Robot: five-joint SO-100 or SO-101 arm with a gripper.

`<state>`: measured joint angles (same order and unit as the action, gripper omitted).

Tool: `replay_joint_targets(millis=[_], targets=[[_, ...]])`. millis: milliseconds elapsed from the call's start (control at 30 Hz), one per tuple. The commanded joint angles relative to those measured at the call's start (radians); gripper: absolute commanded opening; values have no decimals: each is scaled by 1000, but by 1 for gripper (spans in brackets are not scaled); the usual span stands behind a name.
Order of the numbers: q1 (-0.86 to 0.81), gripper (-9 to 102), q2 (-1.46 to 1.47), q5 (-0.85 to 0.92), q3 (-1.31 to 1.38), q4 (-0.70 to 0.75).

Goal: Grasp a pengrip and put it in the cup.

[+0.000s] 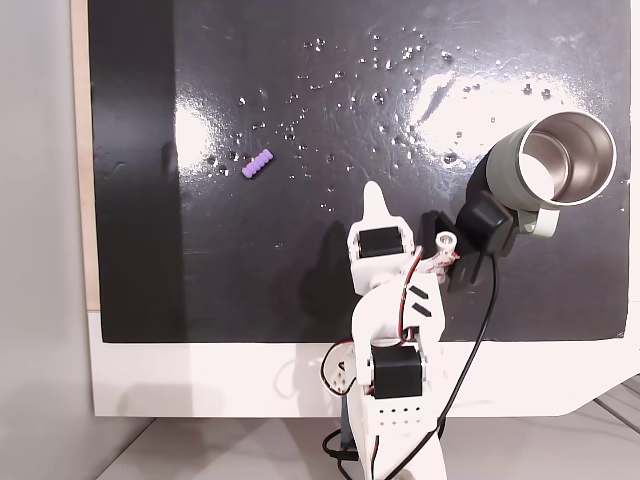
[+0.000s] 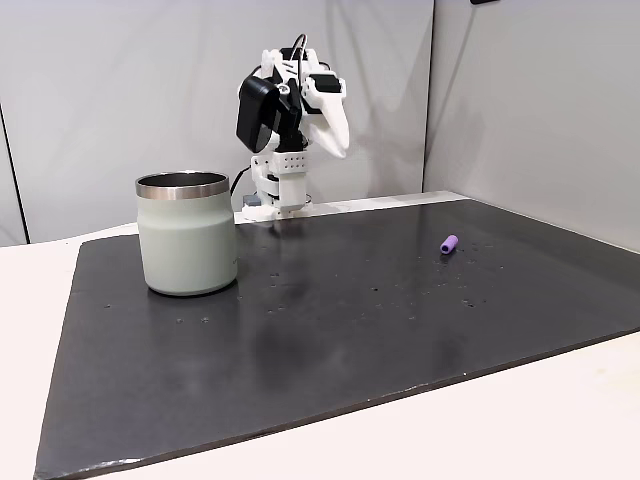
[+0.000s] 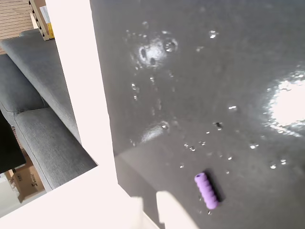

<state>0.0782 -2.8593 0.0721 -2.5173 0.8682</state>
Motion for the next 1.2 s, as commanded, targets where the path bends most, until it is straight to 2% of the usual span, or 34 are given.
replay_joint_targets(millis=[0, 333, 600, 1000, 1167], targets=[[54, 0, 213, 14, 270, 14], [222, 0, 833, -21, 857, 186], [362, 0, 1215, -101, 1187, 348], [397, 0, 1589, -81, 1470, 535], [376, 9, 1651, -80, 1503, 566]])
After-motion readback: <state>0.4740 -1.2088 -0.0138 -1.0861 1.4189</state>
